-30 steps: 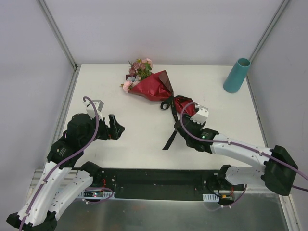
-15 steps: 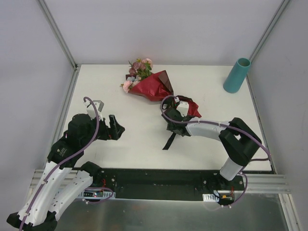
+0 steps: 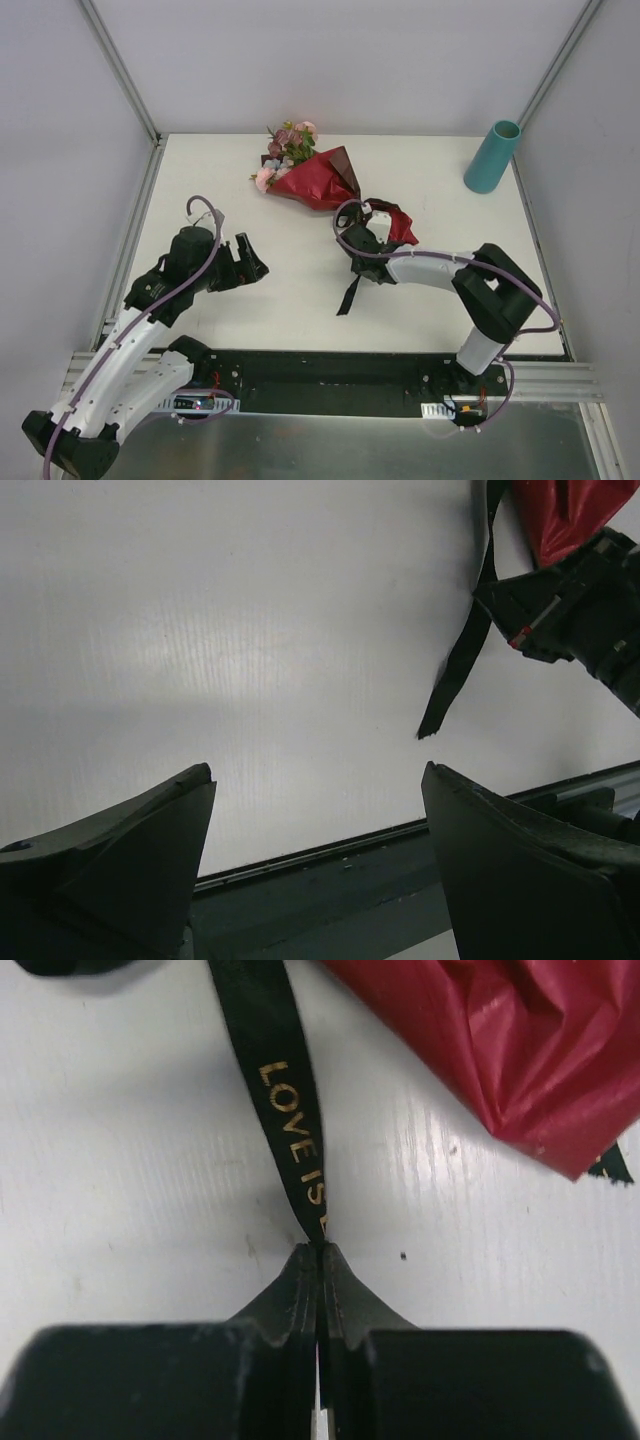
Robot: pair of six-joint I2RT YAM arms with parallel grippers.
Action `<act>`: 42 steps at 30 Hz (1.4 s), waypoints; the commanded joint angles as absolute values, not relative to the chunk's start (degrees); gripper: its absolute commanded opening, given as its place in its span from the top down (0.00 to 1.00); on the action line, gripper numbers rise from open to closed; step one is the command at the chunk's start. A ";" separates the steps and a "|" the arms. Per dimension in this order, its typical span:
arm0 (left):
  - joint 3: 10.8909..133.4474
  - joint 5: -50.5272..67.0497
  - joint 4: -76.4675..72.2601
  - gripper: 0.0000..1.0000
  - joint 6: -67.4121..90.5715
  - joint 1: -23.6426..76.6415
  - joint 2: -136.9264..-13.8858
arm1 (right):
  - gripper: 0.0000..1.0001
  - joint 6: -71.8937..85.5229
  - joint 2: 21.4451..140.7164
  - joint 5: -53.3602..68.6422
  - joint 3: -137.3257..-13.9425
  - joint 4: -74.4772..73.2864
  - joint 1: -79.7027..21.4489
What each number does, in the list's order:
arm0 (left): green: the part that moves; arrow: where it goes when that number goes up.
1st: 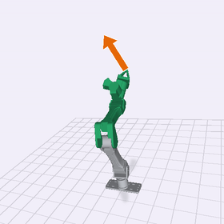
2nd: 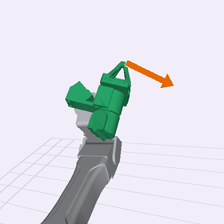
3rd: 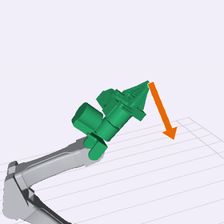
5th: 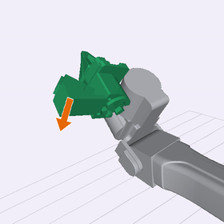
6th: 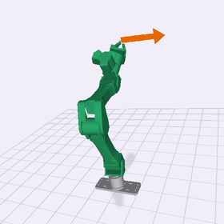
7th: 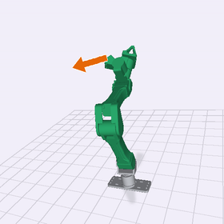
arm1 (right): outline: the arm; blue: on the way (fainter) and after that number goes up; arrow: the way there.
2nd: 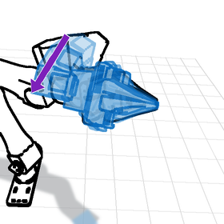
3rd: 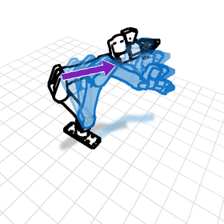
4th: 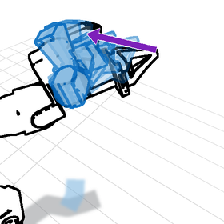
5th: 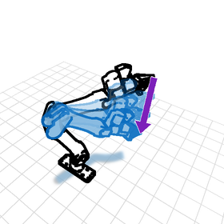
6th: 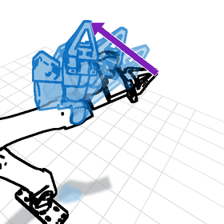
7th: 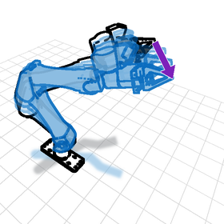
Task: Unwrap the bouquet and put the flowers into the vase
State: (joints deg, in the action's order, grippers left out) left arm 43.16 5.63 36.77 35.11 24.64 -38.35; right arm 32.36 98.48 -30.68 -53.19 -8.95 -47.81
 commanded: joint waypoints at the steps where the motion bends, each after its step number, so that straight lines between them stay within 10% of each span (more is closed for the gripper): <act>1: 43.94 5.27 32.71 0.11 40.51 24.35 -41.74 | 1.00 31.38 90.90 -25.85 -48.71 -8.01 -49.21; 32: 42.53 32.78 -21.26 0.27 56.16 36.56 -86.38 | 1.00 41.49 65.65 -14.06 -30.94 15.55 -62.05; 39: 42.10 35.15 -25.74 0.47 58.18 37.71 -91.49 | 1.00 41.66 66.36 -14.85 -30.94 15.03 -62.49; 42: 41.84 35.68 -25.93 0.77 58.01 37.71 -91.67 | 0.91 42.36 66.19 -15.29 -31.20 13.19 -62.67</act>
